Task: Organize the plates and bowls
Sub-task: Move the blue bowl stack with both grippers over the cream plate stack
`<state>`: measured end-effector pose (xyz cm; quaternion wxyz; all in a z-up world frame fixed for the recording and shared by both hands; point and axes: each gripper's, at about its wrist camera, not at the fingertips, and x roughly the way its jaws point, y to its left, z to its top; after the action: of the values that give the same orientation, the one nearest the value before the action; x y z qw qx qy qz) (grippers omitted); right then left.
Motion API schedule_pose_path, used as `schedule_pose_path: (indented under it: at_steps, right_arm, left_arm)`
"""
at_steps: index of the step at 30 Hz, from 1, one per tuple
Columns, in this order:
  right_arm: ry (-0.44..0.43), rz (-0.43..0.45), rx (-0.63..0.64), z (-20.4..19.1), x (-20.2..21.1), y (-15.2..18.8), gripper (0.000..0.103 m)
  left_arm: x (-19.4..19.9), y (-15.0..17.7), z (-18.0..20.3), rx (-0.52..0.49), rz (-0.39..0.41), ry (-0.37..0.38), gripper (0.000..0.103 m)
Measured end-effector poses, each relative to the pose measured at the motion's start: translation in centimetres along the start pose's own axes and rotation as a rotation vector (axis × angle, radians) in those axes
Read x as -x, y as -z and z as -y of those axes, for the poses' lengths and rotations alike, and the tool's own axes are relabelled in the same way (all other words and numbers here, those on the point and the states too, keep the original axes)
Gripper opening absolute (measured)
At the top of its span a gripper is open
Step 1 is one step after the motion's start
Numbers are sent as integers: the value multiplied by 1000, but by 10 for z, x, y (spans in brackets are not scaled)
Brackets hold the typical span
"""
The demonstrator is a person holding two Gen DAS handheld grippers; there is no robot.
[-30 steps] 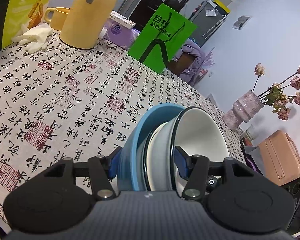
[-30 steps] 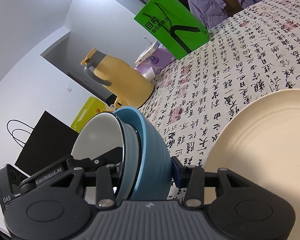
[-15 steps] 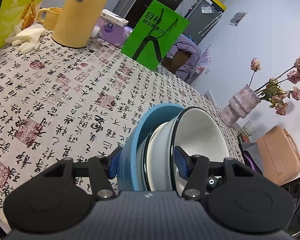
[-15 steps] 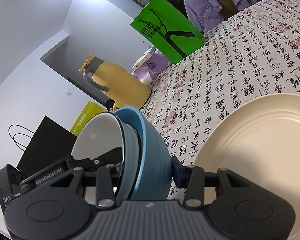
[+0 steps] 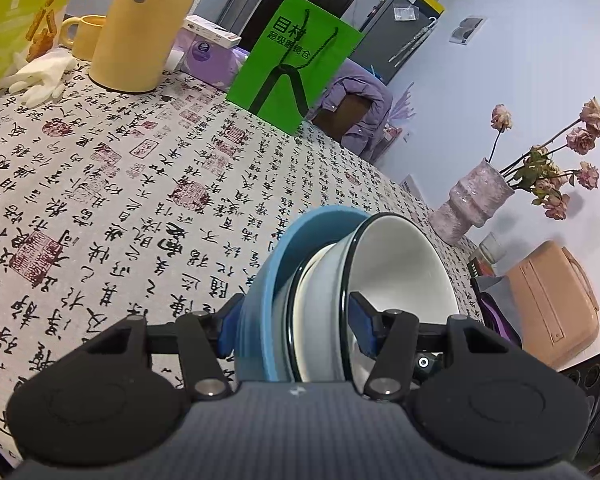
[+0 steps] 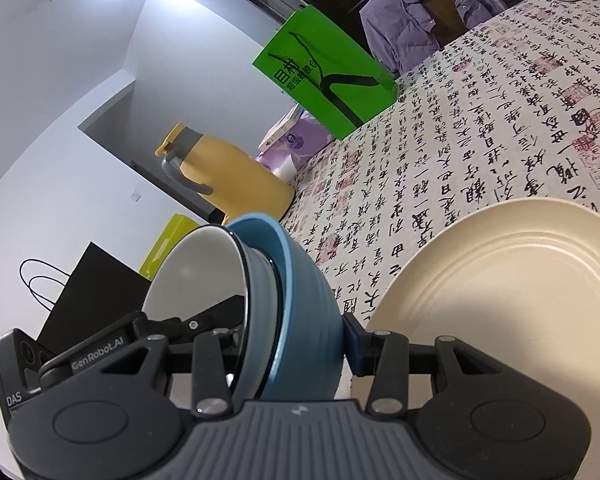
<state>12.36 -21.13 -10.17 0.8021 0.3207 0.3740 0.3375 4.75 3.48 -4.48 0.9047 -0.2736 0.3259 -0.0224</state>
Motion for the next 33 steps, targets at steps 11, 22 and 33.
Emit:
schedule_pose_path:
  at_steps: [11,22,33]
  right_arm:
    - [10,21,-10,11,15,-3,42]
    - [32,44,-26,22,29,-5,42]
    - [50,62,-41,34,41,-6,42]
  left_arm:
    - [-8,6,15,-14,-13,17,55]
    - [-19,13,28,-30,-35,36,55]
    - [-29,19,41,-42,-57,52,55]
